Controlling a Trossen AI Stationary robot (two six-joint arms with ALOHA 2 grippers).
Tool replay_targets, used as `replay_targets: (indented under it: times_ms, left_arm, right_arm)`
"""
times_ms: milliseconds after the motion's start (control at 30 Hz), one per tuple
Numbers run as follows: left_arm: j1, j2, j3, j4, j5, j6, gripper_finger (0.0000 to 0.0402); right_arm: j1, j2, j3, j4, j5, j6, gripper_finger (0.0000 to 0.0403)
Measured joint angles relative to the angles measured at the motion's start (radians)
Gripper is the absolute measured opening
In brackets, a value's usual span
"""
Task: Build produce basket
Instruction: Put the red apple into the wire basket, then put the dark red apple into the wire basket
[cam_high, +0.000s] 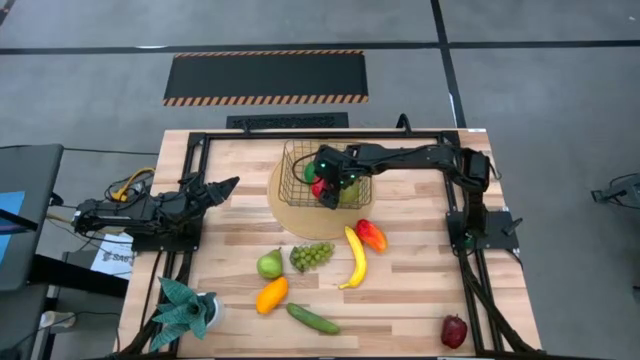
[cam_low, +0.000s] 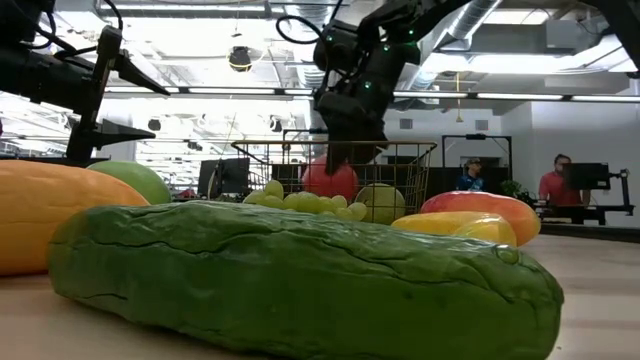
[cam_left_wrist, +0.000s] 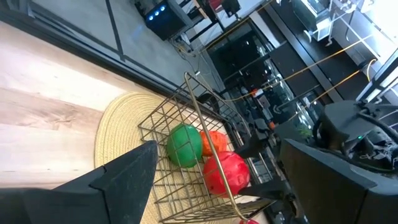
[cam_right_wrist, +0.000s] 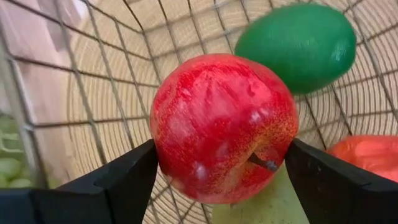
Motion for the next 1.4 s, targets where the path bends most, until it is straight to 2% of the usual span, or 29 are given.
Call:
replay_targets:
  times_ms: [500,767,867,967,1067,1200,1400]
  left_arm:
    - [0.000,0.000,0.001,-0.002,-0.006,-0.018,0.0327]
    - [0.000,0.000,0.001,-0.002,-0.006,-0.018,0.0328]
    - [0.000,0.000,0.001,-0.002,-0.006,-0.020,0.0328]
    - [0.000,0.000,0.001,-0.002,-0.006,-0.025,0.0328]
    - [0.000,0.000,0.001,-0.002,-0.006,-0.025,0.0328]
    - [0.000,0.000,0.001,-0.002,-0.006,-0.026,0.0328]
    - [0.000,0.000,0.001,-0.007,-0.006,-0.062,0.0328]
  right_arm:
    - [-0.007,0.002,0.000,-0.047,-0.011,0.020,0.0374]
    - [-0.006,0.002,0.080,-0.090,-0.011,-0.004,0.0377]
    - [-0.006,0.002,0.163,-0.188,-0.029,-0.033,0.0377]
    - [0.002,0.001,0.282,-0.406,-0.075,-0.017,0.0377]
    - [0.039,-0.005,0.367,-0.652,-0.105,0.109,0.0377]
    - [0.148,-0.028,0.371,-0.884,-0.108,0.314,0.0377]
    - [0.417,-0.123,0.221,-0.859,-0.146,0.686,0.0373]
